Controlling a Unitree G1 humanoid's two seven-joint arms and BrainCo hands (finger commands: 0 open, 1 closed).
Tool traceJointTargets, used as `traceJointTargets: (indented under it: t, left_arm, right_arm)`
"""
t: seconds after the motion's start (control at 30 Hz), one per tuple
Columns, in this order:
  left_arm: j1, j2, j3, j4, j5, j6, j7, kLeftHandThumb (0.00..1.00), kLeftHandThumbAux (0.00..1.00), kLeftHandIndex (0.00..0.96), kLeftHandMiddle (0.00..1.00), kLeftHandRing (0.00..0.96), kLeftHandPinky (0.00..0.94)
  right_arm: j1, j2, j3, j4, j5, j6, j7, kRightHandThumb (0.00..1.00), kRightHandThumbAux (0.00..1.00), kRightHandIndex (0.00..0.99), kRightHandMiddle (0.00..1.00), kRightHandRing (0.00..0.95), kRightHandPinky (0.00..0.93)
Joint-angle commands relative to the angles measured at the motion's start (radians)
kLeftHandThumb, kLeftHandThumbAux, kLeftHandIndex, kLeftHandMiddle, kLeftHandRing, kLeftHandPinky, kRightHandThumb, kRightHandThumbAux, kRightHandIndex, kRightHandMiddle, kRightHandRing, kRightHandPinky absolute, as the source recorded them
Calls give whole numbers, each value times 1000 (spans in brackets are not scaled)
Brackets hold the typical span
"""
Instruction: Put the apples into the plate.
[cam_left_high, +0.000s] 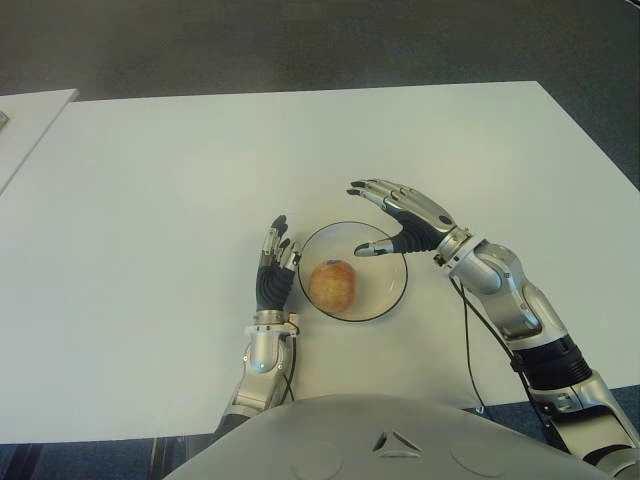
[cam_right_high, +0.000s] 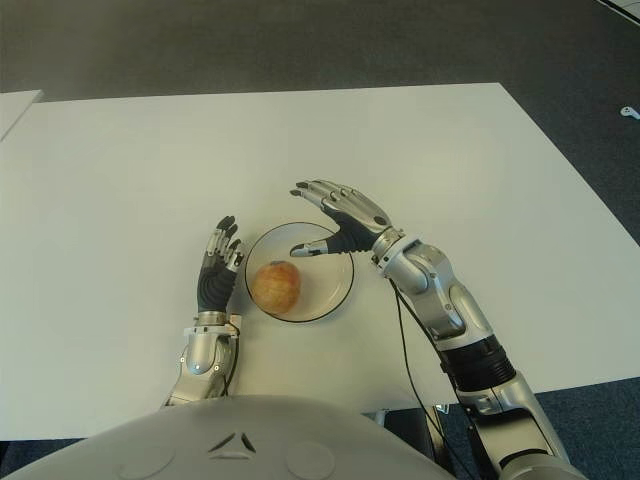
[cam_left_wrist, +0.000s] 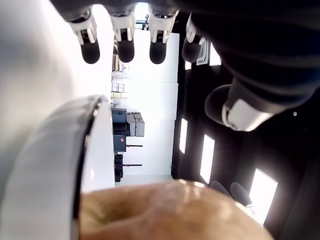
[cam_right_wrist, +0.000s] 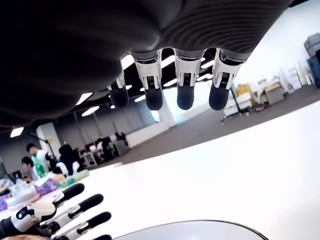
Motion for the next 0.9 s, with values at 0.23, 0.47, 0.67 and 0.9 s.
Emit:
traceJointTargets:
  t: [0.23, 0.47, 0.67, 0.9]
  left_arm:
    - [30, -112, -4, 75, -30, -4, 0, 59, 532, 9, 18, 0, 7]
    - [21, -126, 2, 104, -49, -76, -5, 74, 521, 28, 17, 0, 10]
    - [16, -124, 1, 120, -64, -101, -14, 80, 504, 38, 19, 1, 12]
    - [17, -128, 0, 119, -74, -110, -18, 81, 501, 39, 23, 4, 14]
  right_arm:
    - [22, 42, -33, 35, 54, 57, -7, 108, 199, 0, 0, 0, 0]
    - [38, 130, -107, 70, 212, 147, -14, 110, 203, 0, 0, 0, 0]
    - [28, 180, -193, 218, 384, 114, -17, 110, 222, 0, 0, 0, 0]
    - [48, 267, -276, 276, 595, 94, -1, 81, 277, 0, 0, 0, 0]
